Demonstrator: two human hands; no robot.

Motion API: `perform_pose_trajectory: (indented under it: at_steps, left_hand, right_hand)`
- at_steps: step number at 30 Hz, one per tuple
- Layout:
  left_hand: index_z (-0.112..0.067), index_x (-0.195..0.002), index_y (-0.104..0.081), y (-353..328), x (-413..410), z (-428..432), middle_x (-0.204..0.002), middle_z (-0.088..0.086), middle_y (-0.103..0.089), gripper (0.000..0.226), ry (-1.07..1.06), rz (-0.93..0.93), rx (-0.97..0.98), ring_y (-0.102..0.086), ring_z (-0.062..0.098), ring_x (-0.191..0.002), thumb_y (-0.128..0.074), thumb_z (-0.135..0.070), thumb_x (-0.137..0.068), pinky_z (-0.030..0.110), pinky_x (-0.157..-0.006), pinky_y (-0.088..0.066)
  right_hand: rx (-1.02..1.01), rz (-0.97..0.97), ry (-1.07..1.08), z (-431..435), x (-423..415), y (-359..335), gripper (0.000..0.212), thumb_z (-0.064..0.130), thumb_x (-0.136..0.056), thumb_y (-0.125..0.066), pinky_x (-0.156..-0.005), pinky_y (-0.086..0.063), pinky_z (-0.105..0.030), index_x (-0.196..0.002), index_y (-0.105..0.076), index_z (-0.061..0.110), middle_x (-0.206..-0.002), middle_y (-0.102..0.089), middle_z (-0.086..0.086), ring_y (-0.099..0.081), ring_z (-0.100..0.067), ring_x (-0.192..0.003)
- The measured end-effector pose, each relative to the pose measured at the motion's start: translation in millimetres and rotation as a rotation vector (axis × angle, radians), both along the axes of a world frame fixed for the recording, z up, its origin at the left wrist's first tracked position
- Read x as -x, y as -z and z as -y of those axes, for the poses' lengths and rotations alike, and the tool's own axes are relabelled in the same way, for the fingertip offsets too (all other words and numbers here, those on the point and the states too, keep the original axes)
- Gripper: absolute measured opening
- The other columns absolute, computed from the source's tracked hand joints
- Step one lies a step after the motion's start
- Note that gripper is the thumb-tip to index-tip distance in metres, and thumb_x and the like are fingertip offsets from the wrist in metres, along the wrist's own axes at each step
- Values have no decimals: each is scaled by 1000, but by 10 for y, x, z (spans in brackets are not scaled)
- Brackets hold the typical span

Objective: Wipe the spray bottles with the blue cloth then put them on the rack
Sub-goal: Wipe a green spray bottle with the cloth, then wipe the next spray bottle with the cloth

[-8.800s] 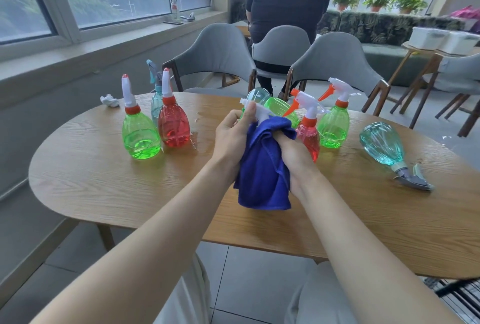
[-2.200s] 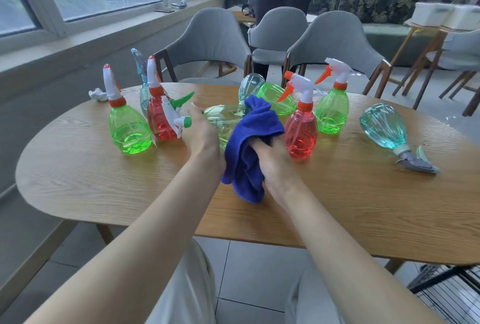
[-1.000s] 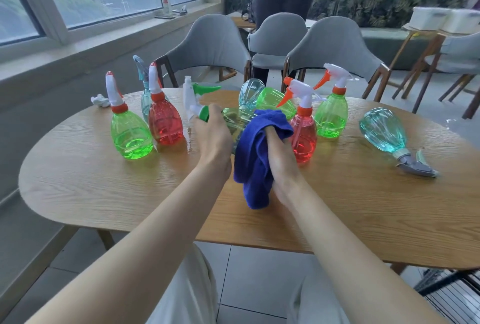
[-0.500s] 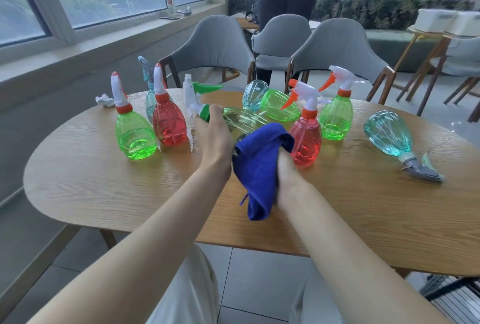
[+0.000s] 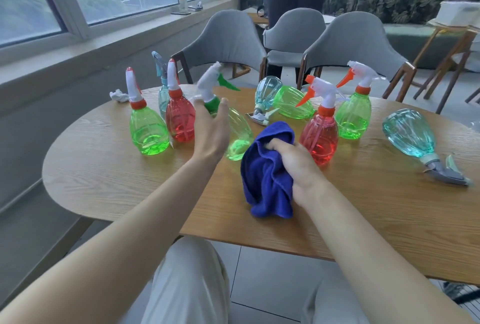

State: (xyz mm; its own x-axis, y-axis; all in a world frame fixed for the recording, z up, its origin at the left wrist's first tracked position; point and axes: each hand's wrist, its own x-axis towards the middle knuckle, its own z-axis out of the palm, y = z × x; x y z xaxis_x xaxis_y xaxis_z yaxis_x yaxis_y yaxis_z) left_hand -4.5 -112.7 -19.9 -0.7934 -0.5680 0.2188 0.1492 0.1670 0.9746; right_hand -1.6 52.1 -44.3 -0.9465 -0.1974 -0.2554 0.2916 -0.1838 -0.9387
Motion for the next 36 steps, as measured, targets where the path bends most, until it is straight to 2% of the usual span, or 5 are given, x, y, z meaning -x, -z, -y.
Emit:
perform_pose_trajectory:
  at_steps: [5, 9, 16, 27, 36]
  left_hand:
    - [-22, -118, -51, 120, 30, 109, -112, 4, -63, 18, 91, 34, 249, -58, 3, -93, -59, -35, -109, 17, -78, -47]
    - [-30, -120, -47, 145, -1, 143, -115, -11, -56, 28, 129, 50, 392, -51, -14, -97, -67, -41, -105, 7, -82, -40]
    - [-17, -144, -40, 362, -220, 276, -133, 1, -46, 83, 101, 182, 579, -49, 23, -126, -78, -46, -77, 44, -110, -46]
    - [-12, -137, -45, 322, 228, 418, -135, 9, -58, 85, -9, 322, 762, -56, 35, -118, -83, -62, -81, 49, -94, -51]
    - [1, -146, -35, 299, 687, 563, -138, 22, -54, 77, -39, 318, 759, -63, 42, -118, -79, -36, -96, 42, -89, -50]
  right_hand:
    - [-96, -87, -9, 9, 105, 7, 19, 11, -93, -71, -81, -60, -43, -110, -70, 18, -91, -74, -10, -71, -26, -80]
    - [-230, -181, -18, 8, 147, 38, 22, 10, -88, -77, -80, -62, -42, -107, -71, 19, -94, -77, -7, -75, -24, -81]
    - [-476, -340, -113, 107, 127, 93, 28, 14, -78, -84, -74, -58, -33, -102, -72, 19, -92, -77, -3, -74, -21, -82]
    - [-598, -490, -86, 258, 361, 5, 21, 20, -79, -82, -83, -58, -47, -92, -65, 21, -87, -74, -1, -72, -26, -84]
    - [-622, -529, -50, 330, 601, 93, 25, 21, -82, -80, -76, -53, -36, -85, -56, 29, -83, -68, 10, -66, -18, -80]
